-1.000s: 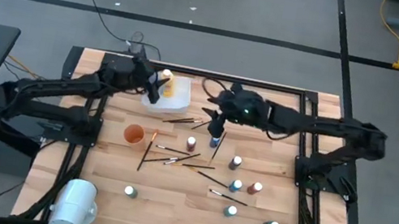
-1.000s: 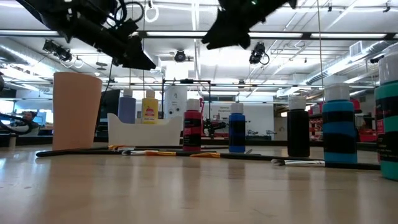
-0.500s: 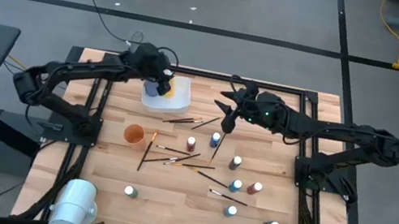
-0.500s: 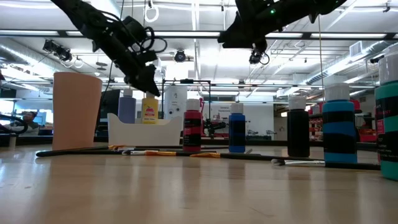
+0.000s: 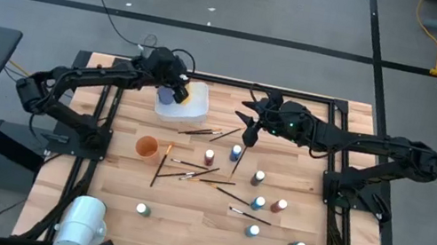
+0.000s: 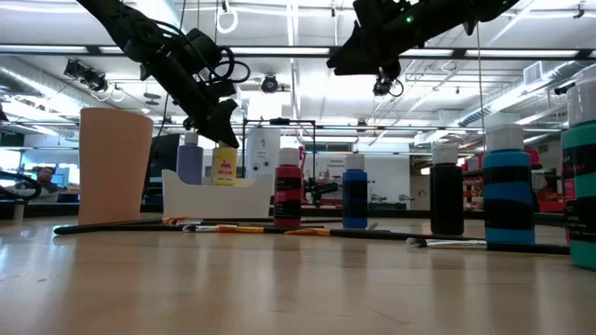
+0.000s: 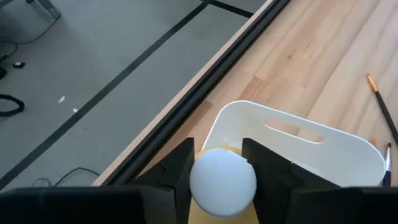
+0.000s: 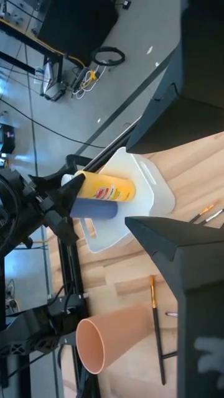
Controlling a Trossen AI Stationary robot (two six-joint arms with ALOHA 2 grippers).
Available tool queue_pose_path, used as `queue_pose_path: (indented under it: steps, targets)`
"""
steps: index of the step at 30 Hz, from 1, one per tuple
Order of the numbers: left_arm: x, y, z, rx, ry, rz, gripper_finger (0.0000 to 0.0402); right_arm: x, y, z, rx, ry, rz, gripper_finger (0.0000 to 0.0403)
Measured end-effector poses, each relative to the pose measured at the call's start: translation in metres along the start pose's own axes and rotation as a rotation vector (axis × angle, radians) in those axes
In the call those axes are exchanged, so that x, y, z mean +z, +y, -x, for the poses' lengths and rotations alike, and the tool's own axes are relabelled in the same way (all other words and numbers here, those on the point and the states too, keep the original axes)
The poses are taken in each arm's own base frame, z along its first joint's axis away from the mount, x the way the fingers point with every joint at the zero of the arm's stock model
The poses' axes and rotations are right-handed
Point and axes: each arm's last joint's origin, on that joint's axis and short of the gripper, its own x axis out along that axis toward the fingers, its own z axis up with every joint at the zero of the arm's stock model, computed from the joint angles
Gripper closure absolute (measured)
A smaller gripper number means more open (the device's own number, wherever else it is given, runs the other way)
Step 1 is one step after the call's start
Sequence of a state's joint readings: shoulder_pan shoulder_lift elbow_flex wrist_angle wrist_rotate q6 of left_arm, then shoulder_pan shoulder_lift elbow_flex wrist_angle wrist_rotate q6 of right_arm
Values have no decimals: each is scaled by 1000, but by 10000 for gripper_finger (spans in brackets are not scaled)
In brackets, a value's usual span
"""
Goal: Pick & Place Paint Supplies
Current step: Put the yellow paint bottle into the white bin
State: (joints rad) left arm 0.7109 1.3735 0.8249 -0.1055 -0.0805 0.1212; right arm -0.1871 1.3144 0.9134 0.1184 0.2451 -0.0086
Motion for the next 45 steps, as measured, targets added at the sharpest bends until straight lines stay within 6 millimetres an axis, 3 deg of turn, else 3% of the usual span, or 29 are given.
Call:
queue_pose_path:
  steps: [13,24,31,38,45]
  targets:
    - [4,7,33,121,-10,9,272,0,0,0,0,0,0,224]
    - [-4,8,27,168,44,85,261,0,0,0,0,0,-19,224]
    - [-8,14,12,208,78,93,274,0,0,0,1,0,-20,224]
    - [-9,17,9,261,85,103,238,0,0,0,2,0,-21,224]
    - [-9,18,9,341,99,65,229,0,0,0,2,0,-24,224]
